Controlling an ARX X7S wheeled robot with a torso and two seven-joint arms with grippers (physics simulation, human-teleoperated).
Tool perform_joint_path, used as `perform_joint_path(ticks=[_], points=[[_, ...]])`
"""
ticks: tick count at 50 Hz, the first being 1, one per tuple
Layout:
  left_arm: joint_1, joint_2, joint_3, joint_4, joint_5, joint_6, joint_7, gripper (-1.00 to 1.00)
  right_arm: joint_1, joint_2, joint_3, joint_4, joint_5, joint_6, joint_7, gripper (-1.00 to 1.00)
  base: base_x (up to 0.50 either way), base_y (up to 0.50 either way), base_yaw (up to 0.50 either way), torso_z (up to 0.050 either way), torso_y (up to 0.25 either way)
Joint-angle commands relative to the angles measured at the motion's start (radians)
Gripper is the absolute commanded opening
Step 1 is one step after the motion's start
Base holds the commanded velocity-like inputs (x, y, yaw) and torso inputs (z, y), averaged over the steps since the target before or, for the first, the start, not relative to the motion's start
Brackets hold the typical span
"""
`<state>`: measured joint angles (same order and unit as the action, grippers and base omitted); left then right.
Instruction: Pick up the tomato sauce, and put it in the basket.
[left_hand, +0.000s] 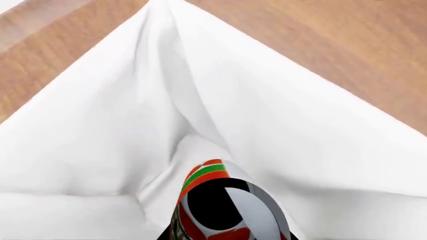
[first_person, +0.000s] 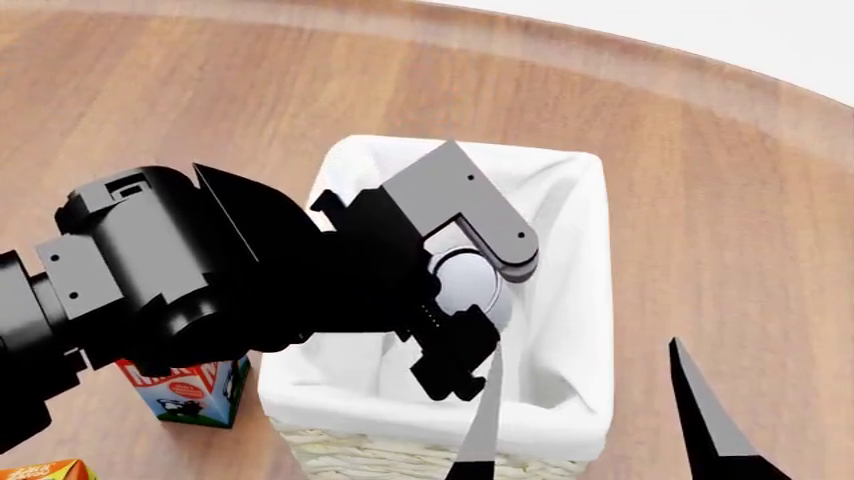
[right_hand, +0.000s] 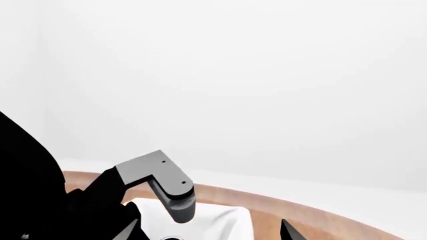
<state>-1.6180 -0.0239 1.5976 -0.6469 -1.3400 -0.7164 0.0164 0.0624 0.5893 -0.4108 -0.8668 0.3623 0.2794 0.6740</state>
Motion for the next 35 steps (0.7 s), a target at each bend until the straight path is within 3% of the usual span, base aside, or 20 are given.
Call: perform_joint_path(ticks=[1,35], points=[[-0.004,0.024,-0.039,-0.014,-0.026,0.01,0.017,1.0,0.001,-0.019,0.023,0.001,-0.016,-0.008,-0.024,1.0,0.0,0.0,0.0,0.0,0.0],[-0.047,0.024,-0.039,-0.024,-0.056,0.034,0.018,1.0,0.003,-0.013,0.021,-0.007,-0.012,-0.007,-0.016,1.0,0.0,0.0,0.0,0.0,0.0]])
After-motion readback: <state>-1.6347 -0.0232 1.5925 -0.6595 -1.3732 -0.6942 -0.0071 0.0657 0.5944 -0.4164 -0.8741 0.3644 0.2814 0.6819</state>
